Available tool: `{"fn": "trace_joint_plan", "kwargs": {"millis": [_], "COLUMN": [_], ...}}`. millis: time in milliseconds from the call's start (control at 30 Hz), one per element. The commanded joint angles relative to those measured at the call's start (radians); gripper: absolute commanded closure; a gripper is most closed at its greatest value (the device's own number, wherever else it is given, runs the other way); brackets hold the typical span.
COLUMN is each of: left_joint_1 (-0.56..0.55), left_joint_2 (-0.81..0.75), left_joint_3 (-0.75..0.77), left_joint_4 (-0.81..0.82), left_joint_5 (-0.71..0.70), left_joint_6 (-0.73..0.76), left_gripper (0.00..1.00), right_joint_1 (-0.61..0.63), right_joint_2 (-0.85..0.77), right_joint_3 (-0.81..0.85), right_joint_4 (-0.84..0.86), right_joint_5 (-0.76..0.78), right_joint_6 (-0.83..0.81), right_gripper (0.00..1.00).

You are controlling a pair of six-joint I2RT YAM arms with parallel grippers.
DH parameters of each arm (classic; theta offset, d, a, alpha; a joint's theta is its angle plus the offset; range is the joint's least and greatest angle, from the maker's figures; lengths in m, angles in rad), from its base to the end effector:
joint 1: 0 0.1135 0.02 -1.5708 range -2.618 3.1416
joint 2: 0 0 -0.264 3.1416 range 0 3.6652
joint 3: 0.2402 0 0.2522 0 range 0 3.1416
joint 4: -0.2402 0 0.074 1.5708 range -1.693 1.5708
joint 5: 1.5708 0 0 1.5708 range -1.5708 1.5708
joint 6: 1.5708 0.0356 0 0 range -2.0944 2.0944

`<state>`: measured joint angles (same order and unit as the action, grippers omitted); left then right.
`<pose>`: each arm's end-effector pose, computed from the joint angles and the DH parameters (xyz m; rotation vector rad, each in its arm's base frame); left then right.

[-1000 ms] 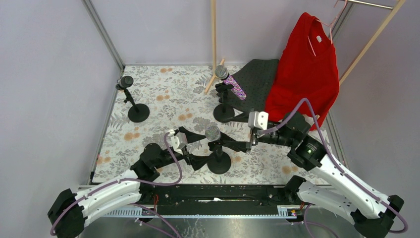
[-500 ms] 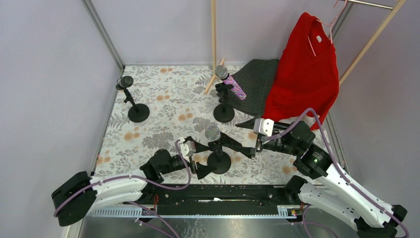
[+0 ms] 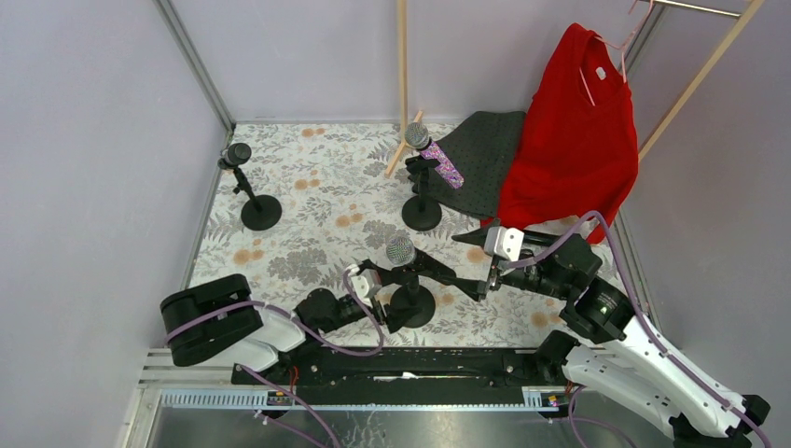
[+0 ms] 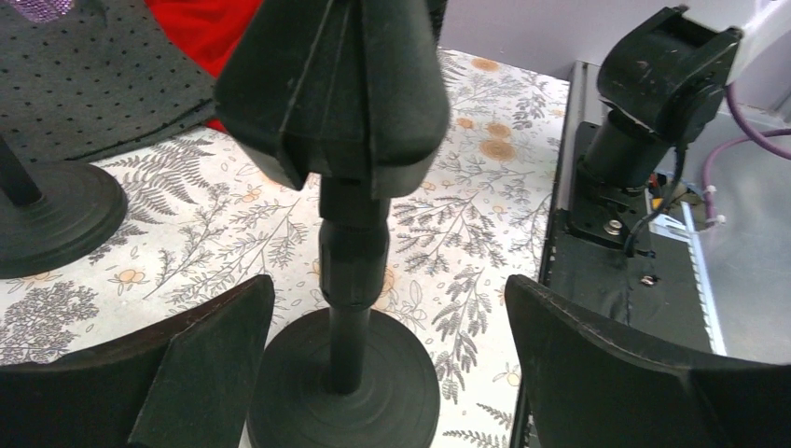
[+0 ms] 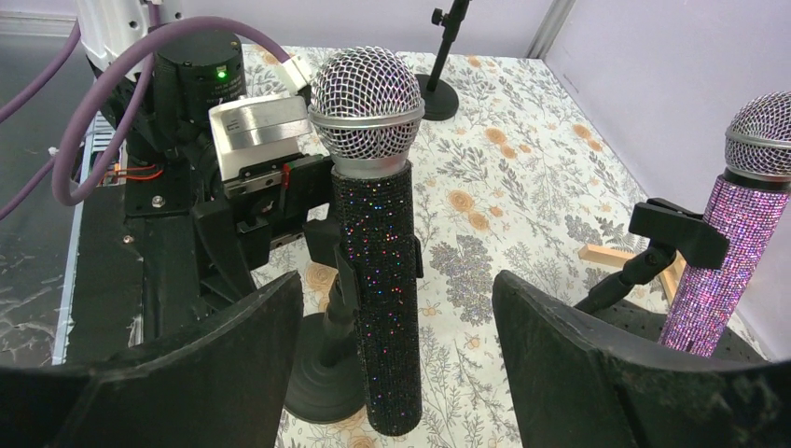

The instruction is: Attach the microphones to the stand

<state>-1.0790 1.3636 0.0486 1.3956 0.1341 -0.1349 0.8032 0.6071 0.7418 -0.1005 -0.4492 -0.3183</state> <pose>0.0877 -0.1738 0.1588 0.8228 1.3580 -1.0665 0.0888 0.1143 0.3601 -1.1296 1.1128 0.7256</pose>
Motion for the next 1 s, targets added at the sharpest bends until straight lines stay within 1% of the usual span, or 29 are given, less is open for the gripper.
{"fn": "trace_joint_plan", "kwargs": {"millis": [0, 33, 67, 200, 400, 433, 500, 600, 667, 733, 867, 967], "left_joint_1": [-0.005, -0.004, -0.004, -0.004, -0.003, -0.002, -0.003, -0.001, 0.027, 0.084, 0.172, 0.25], "left_joint_2": [0.049, 0.06, 0.067, 0.086, 0.107, 0.107, 0.106, 0.097, 0.083, 0.059, -0.021, -0.09], "left_joint_3": [0.052, 0.057, 0.063, 0.078, 0.089, 0.09, 0.088, 0.079, 0.078, 0.082, 0.07, 0.101], "left_joint_4": [0.195, 0.195, 0.195, 0.195, 0.196, 0.197, 0.197, 0.194, 0.176, 0.145, 0.092, -0.03], "left_joint_5": [-0.054, -0.058, -0.06, -0.052, -0.041, -0.041, -0.043, -0.072, -0.055, -0.003, -0.041, -0.053], "left_joint_6": [0.021, 0.021, 0.025, 0.03, 0.025, 0.025, 0.026, 0.032, 0.022, 0.001, 0.036, 0.092], "left_gripper": [0.17, 0.24, 0.27, 0.38, 0.72, 0.74, 0.81, 1.0, 1.0, 1.0, 1.0, 1.0], "right_joint_1": [0.008, 0.008, 0.008, 0.008, 0.008, 0.008, 0.008, 0.008, 0.008, 0.008, 0.008, 0.008], "right_joint_2": [-0.022, -0.025, -0.028, -0.035, -0.041, -0.042, -0.044, -0.053, -0.066, -0.086, -0.138, -0.172], "right_joint_3": [0.022, 0.022, 0.021, 0.019, 0.018, 0.018, 0.019, 0.021, 0.021, 0.015, -0.014, -0.031], "right_joint_4": [-0.033, -0.037, -0.042, -0.055, -0.059, -0.06, -0.061, -0.069, -0.078, -0.088, -0.101, -0.125], "right_joint_5": [0.027, 0.024, 0.019, -0.019, -0.019, -0.019, -0.015, -0.005, 0.003, 0.013, 0.028, 0.042], "right_joint_6": [-0.021, -0.023, -0.026, -0.041, -0.047, -0.047, -0.045, -0.047, -0.045, -0.037, -0.007, 0.005], "right_gripper": [0.2, 0.21, 0.22, 0.25, 0.33, 0.33, 0.33, 0.27, 0.25, 0.25, 0.25, 0.25]}}
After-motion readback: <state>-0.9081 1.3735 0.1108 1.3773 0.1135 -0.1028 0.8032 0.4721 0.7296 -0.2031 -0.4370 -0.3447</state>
